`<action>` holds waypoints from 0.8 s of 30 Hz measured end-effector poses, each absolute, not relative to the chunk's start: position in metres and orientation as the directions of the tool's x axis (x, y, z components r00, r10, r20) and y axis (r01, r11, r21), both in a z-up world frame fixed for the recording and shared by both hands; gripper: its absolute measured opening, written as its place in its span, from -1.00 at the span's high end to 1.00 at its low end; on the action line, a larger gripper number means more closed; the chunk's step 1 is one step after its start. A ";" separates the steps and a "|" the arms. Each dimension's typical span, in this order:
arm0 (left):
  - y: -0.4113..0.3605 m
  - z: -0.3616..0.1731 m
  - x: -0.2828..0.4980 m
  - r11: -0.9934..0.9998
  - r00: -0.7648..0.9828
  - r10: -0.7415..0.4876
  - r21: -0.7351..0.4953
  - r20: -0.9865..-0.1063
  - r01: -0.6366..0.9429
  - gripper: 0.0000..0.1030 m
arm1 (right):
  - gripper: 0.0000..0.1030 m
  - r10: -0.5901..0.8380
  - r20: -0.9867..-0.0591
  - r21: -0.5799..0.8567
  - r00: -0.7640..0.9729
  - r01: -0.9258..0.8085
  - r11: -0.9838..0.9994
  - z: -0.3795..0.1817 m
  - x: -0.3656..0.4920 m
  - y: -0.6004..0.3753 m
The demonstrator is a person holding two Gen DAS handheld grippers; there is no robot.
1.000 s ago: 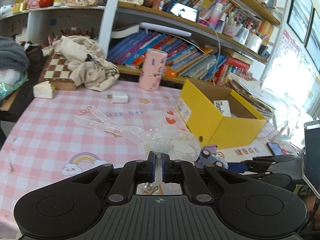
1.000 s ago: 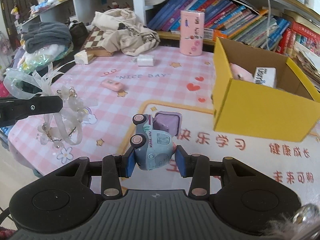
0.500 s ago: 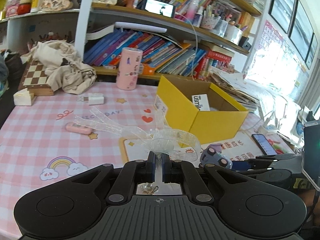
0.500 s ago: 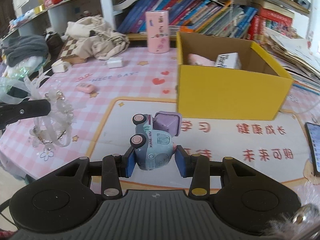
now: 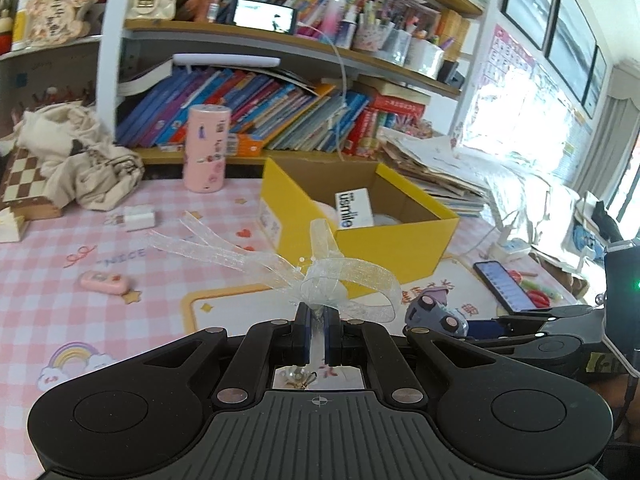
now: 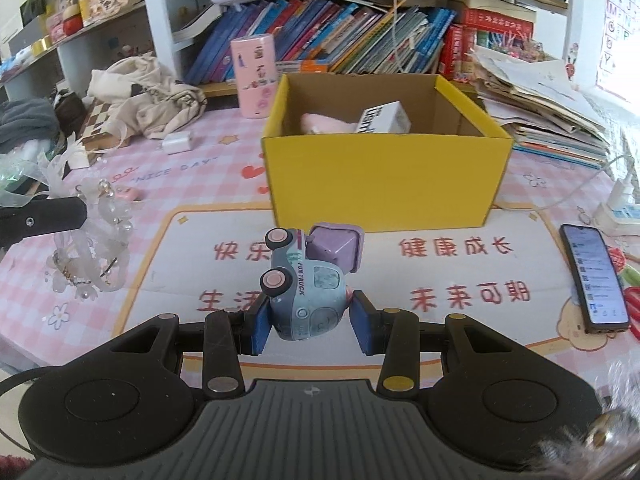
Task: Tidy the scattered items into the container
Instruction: 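Carry the pearl bag and toy car with both grippers over the yellow box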
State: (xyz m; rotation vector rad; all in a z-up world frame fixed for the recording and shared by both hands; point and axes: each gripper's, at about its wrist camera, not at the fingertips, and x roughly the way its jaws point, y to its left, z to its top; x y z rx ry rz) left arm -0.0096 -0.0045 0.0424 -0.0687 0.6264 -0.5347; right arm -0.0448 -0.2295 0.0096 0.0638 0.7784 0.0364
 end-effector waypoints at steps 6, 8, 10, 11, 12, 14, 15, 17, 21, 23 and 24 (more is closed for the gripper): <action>-0.027 0.043 -0.003 0.849 0.662 -0.515 -0.215 -0.544 0.483 0.91 | 0.24 0.038 -0.703 0.075 0.710 0.021 0.997 0.010 -0.044 -0.249; -0.033 0.043 0.001 0.846 0.658 -0.519 -0.215 -0.546 0.488 0.91 | 0.24 0.036 -0.705 0.076 0.708 0.025 0.997 0.010 -0.042 -0.256; -0.039 0.044 0.004 0.843 0.656 -0.522 -0.214 -0.545 0.493 0.91 | 0.25 0.034 -0.706 0.076 0.708 0.028 0.997 0.011 -0.041 -0.261; -0.043 0.044 0.005 0.842 0.655 -0.523 -0.212 -0.545 0.496 0.91 | 0.24 0.034 -0.705 0.077 0.708 0.029 0.997 0.012 -0.040 -0.264; -0.046 0.045 0.006 0.841 0.654 -0.525 -0.211 -0.545 0.499 0.91 | 0.24 0.033 -0.705 0.077 0.708 0.030 0.997 0.012 -0.039 -0.268; -0.053 0.045 0.009 0.838 0.651 -0.528 -0.208 -0.546 0.505 0.91 | 0.24 0.032 -0.706 0.079 0.707 0.033 0.996 0.013 -0.037 -0.274; -0.058 0.045 0.010 0.836 0.649 -0.529 -0.208 -0.546 0.507 0.91 | 0.24 0.032 -0.707 0.079 0.706 0.035 0.996 0.013 -0.035 -0.278; -0.065 0.045 0.013 0.834 0.647 -0.531 -0.206 -0.547 0.511 0.91 | 0.24 0.031 -0.709 0.081 0.704 0.038 0.996 0.013 -0.032 -0.285; -0.081 0.047 0.021 0.830 0.644 -0.535 -0.202 -0.547 0.519 0.91 | 0.24 0.027 -0.708 0.083 0.706 0.045 0.996 0.015 -0.027 -0.300; -0.089 0.047 0.023 0.828 0.641 -0.537 -0.200 -0.549 0.523 0.91 | 0.24 0.027 -0.707 0.085 0.706 0.047 0.995 0.015 -0.024 -0.308; -0.093 0.047 0.025 0.827 0.639 -0.538 -0.198 -0.550 0.526 0.91 | 0.24 0.027 -0.707 0.085 0.707 0.047 0.995 0.015 -0.023 -0.312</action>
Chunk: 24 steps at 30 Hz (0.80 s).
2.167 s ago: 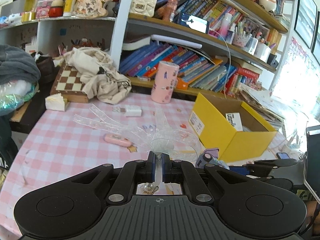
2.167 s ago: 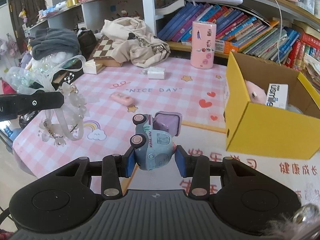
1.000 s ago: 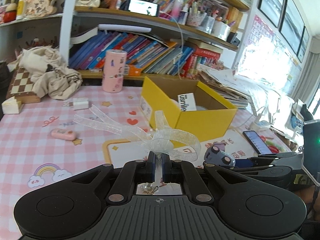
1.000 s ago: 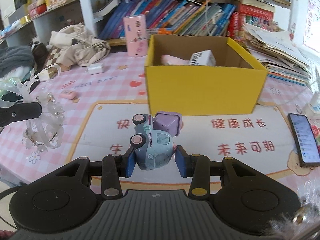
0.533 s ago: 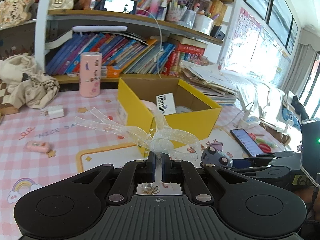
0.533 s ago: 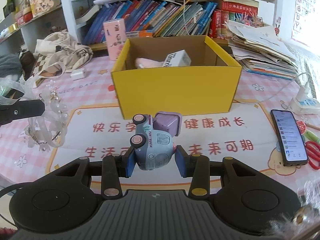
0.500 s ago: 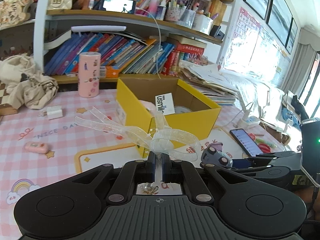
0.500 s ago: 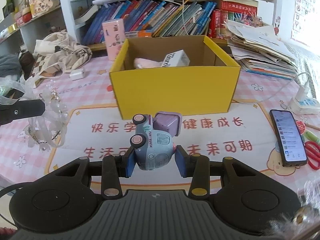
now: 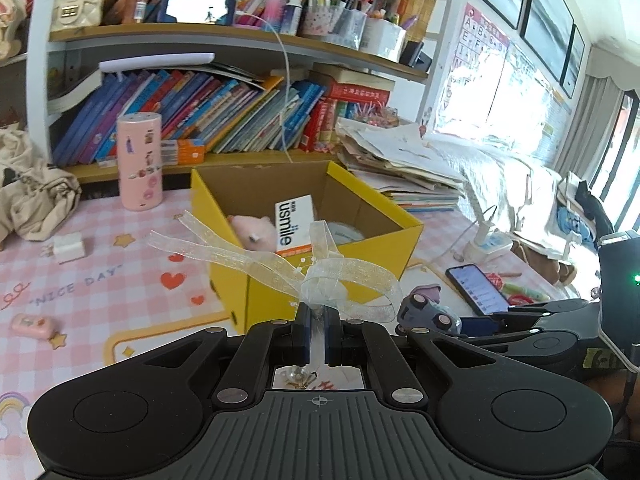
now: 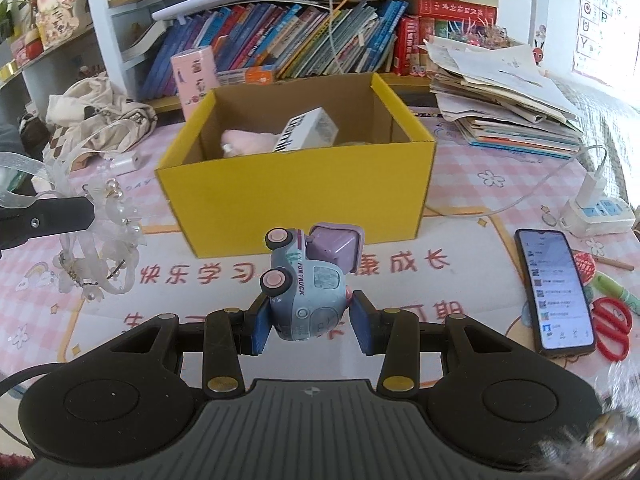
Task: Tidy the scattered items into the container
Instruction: 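Carry the pearl bag and toy car with both grippers over the yellow box, then lower the pearl bag and toy car into the yellow box with both grippers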
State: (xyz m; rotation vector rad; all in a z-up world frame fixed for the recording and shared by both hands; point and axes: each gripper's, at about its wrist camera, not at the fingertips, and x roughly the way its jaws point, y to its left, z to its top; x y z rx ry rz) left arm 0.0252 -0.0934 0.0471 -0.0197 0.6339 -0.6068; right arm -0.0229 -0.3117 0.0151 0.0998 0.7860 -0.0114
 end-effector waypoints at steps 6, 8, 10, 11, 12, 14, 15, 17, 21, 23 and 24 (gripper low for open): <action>-0.116 0.051 0.035 0.814 0.631 -0.550 -0.185 -0.547 0.550 0.91 | 0.24 0.033 -0.692 0.087 0.721 0.038 0.995 0.019 -0.013 -0.332; -0.123 0.052 0.039 0.812 0.631 -0.552 -0.179 -0.545 0.556 0.91 | 0.24 0.036 -0.685 0.086 0.728 0.031 0.996 0.022 -0.009 -0.338; -0.129 0.054 0.044 0.813 0.636 -0.550 -0.174 -0.542 0.556 0.91 | 0.24 0.042 -0.672 0.086 0.739 0.021 0.996 0.024 -0.005 -0.345; -0.132 0.055 0.046 0.815 0.640 -0.549 -0.172 -0.539 0.554 0.91 | 0.24 0.045 -0.665 0.086 0.746 0.016 0.996 0.026 -0.002 -0.348; -0.134 0.056 0.048 0.816 0.644 -0.547 -0.171 -0.534 0.552 0.91 | 0.24 0.051 -0.653 0.086 0.755 0.007 0.996 0.028 0.000 -0.351; -0.138 0.059 0.053 0.821 0.656 -0.544 -0.170 -0.522 0.546 0.91 | 0.24 0.060 -0.633 0.084 0.772 -0.009 0.996 0.032 0.005 -0.355; -0.140 0.061 0.055 0.824 0.664 -0.542 -0.169 -0.516 0.542 0.91 | 0.24 0.068 -0.619 0.082 0.782 -0.022 0.996 0.035 0.008 -0.358; -0.144 0.065 0.061 0.829 0.679 -0.538 -0.166 -0.500 0.534 0.91 | 0.24 0.080 -0.597 0.077 0.798 -0.043 0.996 0.040 0.014 -0.361; -0.153 0.073 0.072 0.842 0.710 -0.521 -0.150 -0.473 0.518 0.91 | 0.24 0.106 -0.550 0.061 0.829 -0.087 0.994 0.050 0.030 -0.368; -0.156 0.077 0.078 0.850 0.724 -0.511 -0.144 -0.463 0.507 0.91 | 0.24 0.118 -0.534 0.048 0.837 -0.109 0.993 0.054 0.039 -0.371; -0.157 0.078 0.081 0.854 0.731 -0.505 -0.142 -0.459 0.501 0.91 | 0.24 0.123 -0.529 0.043 0.840 -0.118 0.992 0.056 0.043 -0.372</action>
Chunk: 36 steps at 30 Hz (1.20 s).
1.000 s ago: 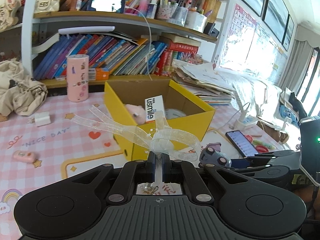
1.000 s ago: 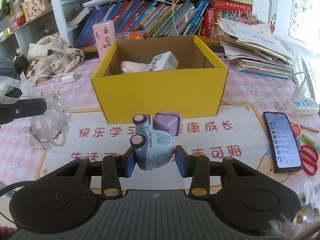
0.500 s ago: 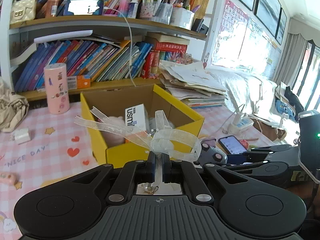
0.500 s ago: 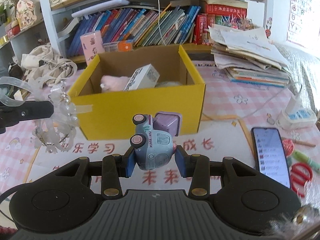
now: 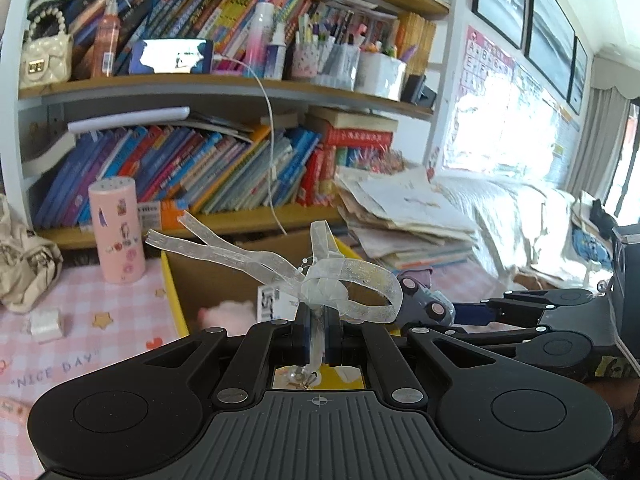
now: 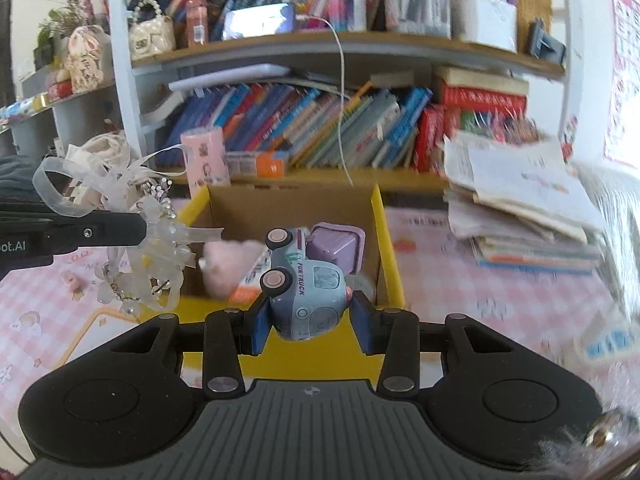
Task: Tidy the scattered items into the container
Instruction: 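Lower the pearl bag and toy car into the yellow box with both grippers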
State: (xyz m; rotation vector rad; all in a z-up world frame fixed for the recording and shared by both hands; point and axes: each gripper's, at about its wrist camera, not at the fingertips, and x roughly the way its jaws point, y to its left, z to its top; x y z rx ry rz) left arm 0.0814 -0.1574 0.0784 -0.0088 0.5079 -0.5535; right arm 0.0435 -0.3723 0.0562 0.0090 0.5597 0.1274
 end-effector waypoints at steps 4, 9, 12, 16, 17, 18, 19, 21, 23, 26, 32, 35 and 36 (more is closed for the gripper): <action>-0.161 0.081 0.093 0.875 0.758 -0.473 -0.136 -0.450 0.465 0.91 | 0.24 0.149 -0.518 0.030 0.843 -0.156 0.987 0.059 0.066 -0.377; -0.164 0.077 0.108 0.898 0.775 -0.429 -0.128 -0.464 0.420 0.91 | 0.24 0.175 -0.537 0.013 0.825 -0.199 0.980 0.054 0.092 -0.378; -0.167 0.073 0.117 0.909 0.778 -0.404 -0.121 -0.481 0.398 0.91 | 0.24 0.191 -0.565 0.001 0.803 -0.231 0.973 0.046 0.107 -0.377; -0.172 0.060 0.130 0.920 0.767 -0.373 -0.105 -0.522 0.377 0.91 | 0.24 0.211 -0.609 -0.005 0.765 -0.270 0.963 0.034 0.125 -0.375; -0.173 0.057 0.135 0.923 0.761 -0.366 -0.103 -0.535 0.372 0.91 | 0.24 0.216 -0.619 -0.005 0.755 -0.279 0.960 0.031 0.129 -0.375; -0.174 0.053 0.138 0.925 0.756 -0.359 -0.102 -0.547 0.366 0.91 | 0.24 0.221 -0.630 -0.007 0.745 -0.290 0.957 0.029 0.132 -0.374; -0.176 0.049 0.142 0.927 0.748 -0.354 -0.102 -0.562 0.362 0.91 | 0.24 0.223 -0.639 -0.009 0.736 -0.297 0.955 0.026 0.135 -0.374; -0.179 0.042 0.148 0.929 0.730 -0.344 -0.102 -0.590 0.355 0.91 | 0.24 0.225 -0.661 -0.017 0.716 -0.314 0.949 0.021 0.142 -0.372; -0.180 0.033 0.153 0.930 0.711 -0.339 -0.107 -0.616 0.351 0.91 | 0.24 0.218 -0.684 -0.030 0.697 -0.325 0.945 0.015 0.148 -0.370; -0.182 0.023 0.158 0.931 0.685 -0.334 -0.116 -0.648 0.345 0.90 | 0.22 0.235 -0.698 -0.010 0.676 -0.337 0.941 0.010 0.158 -0.371; -0.185 0.009 0.164 0.932 0.645 -0.330 -0.131 -0.689 0.337 0.90 | 0.17 0.274 -0.701 0.005 0.658 -0.379 0.925 0.009 0.163 -0.374; -0.186 0.007 0.165 0.932 0.635 -0.329 -0.130 -0.699 0.339 0.89 | 0.10 0.281 -0.696 0.010 0.661 -0.382 0.924 0.008 0.162 -0.373; -0.187 0.006 0.165 0.931 0.633 -0.328 -0.129 -0.702 0.340 0.87 | 0.08 0.280 -0.695 0.008 0.662 -0.382 0.924 0.008 0.162 -0.373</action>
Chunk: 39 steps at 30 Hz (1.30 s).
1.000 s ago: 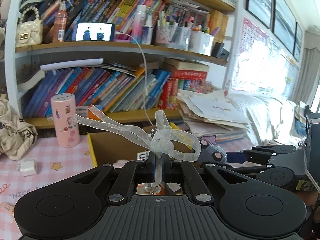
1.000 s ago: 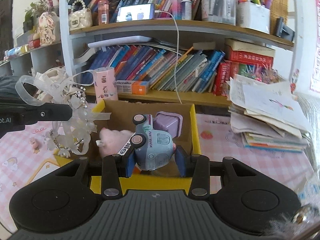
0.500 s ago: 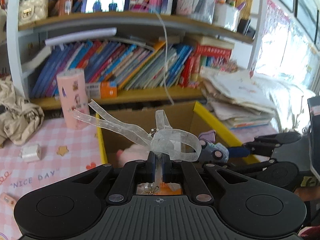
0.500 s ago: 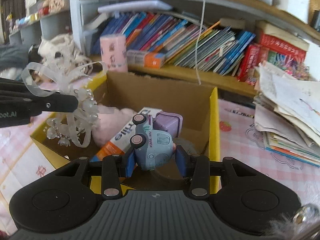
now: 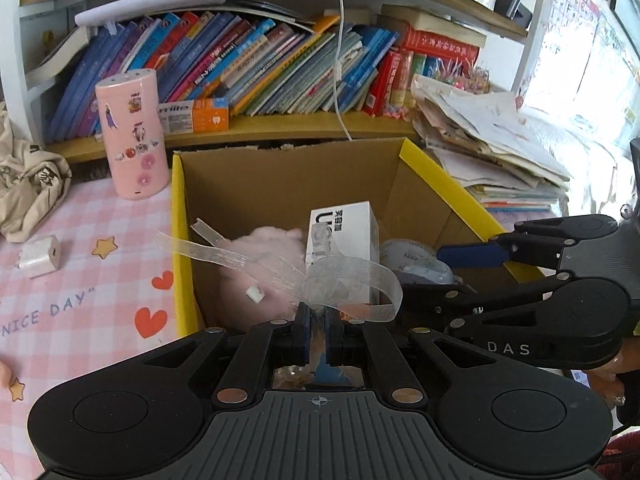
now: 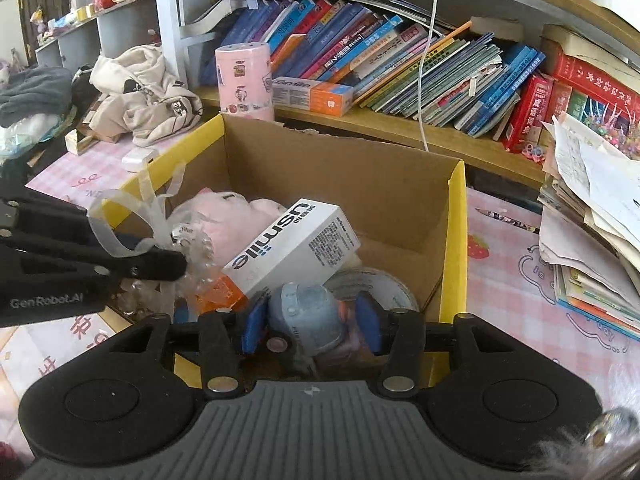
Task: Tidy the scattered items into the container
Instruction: 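Lower the pearl bag and toy car into the yellow box with both grippers, then open both grippers to release the bag and car inside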
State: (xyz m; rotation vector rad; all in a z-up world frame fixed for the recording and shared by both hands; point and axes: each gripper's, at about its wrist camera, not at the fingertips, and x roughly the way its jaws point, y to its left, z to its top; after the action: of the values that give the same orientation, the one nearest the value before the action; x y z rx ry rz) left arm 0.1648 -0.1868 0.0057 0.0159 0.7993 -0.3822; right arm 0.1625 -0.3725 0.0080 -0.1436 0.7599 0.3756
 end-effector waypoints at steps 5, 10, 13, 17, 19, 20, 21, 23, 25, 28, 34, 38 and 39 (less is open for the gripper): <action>-0.188 0.003 0.164 0.934 0.621 -0.315 -0.119 -0.718 0.337 0.80 | 0.02 0.279 -0.688 -0.001 0.670 -0.386 0.923 0.007 0.162 -0.371; -0.187 0.005 0.161 0.933 0.625 -0.315 -0.114 -0.714 0.340 0.49 | -0.23 0.269 -0.688 0.013 0.674 -0.359 0.933 0.006 0.162 -0.374; -0.189 0.010 0.155 0.940 0.656 -0.290 -0.078 -0.697 0.332 -0.10 | -0.26 0.264 -0.683 0.019 0.681 -0.345 0.939 0.007 0.160 -0.376; -0.187 0.016 0.149 0.944 0.681 -0.281 -0.067 -0.676 0.324 -0.22 | -0.34 0.262 -0.668 0.026 0.697 -0.330 0.944 0.010 0.153 -0.379; -0.187 0.019 0.145 0.947 0.694 -0.272 -0.060 -0.667 0.314 -0.30 | -0.48 0.261 -0.656 0.030 0.708 -0.321 0.947 0.012 0.149 -0.380; -0.187 0.021 0.143 0.949 0.699 -0.267 -0.056 -0.664 0.310 -0.31 | -0.54 0.259 -0.650 0.032 0.714 -0.315 0.948 0.013 0.146 -0.381; -0.186 0.022 0.141 0.950 0.704 -0.263 -0.052 -0.660 0.307 -0.32 | -0.61 0.254 -0.645 0.030 0.720 -0.308 0.951 0.013 0.144 -0.381; -0.185 0.025 0.136 0.954 0.716 -0.256 -0.048 -0.649 0.297 -0.35 | -0.62 0.252 -0.636 0.035 0.729 -0.299 0.953 0.015 0.138 -0.381; -0.184 0.027 0.132 0.956 0.727 -0.251 -0.046 -0.639 0.290 -0.39 | -0.66 0.252 -0.627 0.042 0.737 -0.290 0.956 0.016 0.133 -0.382; -0.182 0.028 0.125 0.959 0.738 -0.245 -0.044 -0.629 0.281 -0.42 | -0.67 0.248 -0.616 0.046 0.747 -0.281 0.959 0.019 0.127 -0.383; -0.178 0.030 0.112 0.960 0.748 -0.245 -0.044 -0.617 0.278 -0.48 | -0.68 0.231 -0.599 0.038 0.767 -0.261 0.965 0.024 0.114 -0.382; -0.171 0.032 0.102 0.957 0.753 -0.260 -0.056 -0.604 0.286 -0.49 | -0.71 0.207 -0.585 0.024 0.784 -0.239 0.971 0.028 0.102 -0.377; -0.168 0.032 0.100 0.955 0.754 -0.265 -0.059 -0.601 0.290 -0.49 | -0.73 0.203 -0.586 0.020 0.784 -0.236 0.971 0.029 0.098 -0.375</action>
State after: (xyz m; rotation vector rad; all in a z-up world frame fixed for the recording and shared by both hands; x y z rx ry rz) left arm 0.0999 -0.1684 0.0318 0.0387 0.6494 -0.3028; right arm 0.0984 -0.3747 0.0285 -0.0551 0.6261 0.2370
